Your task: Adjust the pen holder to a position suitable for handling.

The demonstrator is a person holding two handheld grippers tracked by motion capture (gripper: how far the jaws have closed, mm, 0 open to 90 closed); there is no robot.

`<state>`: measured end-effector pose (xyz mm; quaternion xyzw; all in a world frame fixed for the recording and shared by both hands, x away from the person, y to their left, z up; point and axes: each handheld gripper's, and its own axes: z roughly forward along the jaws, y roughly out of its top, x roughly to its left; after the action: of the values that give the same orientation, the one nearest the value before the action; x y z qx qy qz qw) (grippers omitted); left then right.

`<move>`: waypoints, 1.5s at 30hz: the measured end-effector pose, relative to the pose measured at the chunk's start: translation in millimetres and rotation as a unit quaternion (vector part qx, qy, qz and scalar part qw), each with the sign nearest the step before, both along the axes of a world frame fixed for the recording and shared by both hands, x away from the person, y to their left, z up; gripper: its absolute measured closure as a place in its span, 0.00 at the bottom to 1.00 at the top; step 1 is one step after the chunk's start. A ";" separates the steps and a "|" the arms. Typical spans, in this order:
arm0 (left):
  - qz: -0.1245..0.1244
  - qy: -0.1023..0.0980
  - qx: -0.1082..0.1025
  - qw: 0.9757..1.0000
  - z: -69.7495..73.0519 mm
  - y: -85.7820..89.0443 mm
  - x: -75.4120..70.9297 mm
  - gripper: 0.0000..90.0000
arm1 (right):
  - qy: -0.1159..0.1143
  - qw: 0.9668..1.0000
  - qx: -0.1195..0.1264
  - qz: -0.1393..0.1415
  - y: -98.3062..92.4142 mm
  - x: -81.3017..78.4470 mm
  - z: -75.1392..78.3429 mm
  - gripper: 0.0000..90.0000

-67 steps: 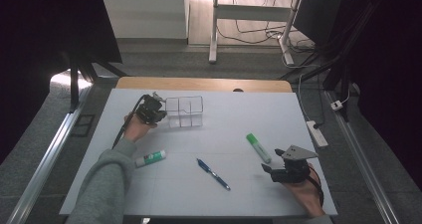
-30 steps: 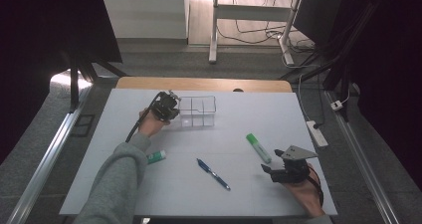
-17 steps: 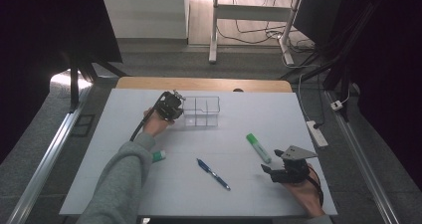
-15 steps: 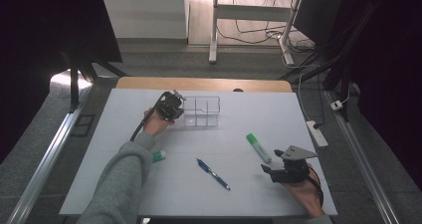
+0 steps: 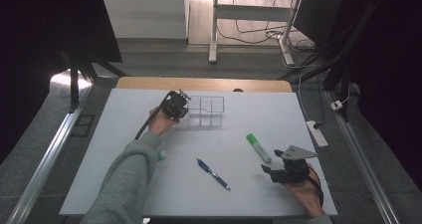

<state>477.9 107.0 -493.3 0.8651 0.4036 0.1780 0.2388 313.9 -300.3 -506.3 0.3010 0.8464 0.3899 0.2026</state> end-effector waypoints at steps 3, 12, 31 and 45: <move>-0.003 -0.002 -0.001 1.000 0.0 -5.3 0.7 0.98 | 0.000 1.000 0.000 0.000 0.4 0.1 -0.3 0.27; -0.005 -0.002 -0.006 1.000 0.5 -6.1 0.2 0.97 | 0.000 1.000 0.001 -0.001 0.0 -0.6 0.2 0.27; -0.049 -0.031 -0.054 0.997 25.3 25.4 -46.2 0.69 | -0.002 1.000 -0.004 -0.004 0.0 -2.0 1.1 0.26; -0.085 -0.051 -0.114 0.989 37.1 36.3 -95.7 0.54 | -0.004 1.000 -0.003 -0.005 0.2 -2.9 1.6 0.26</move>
<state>382.2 143.3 -456.1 0.8533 0.3332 0.1543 0.3703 311.1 -300.1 -504.7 0.3032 0.8453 0.3872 0.2090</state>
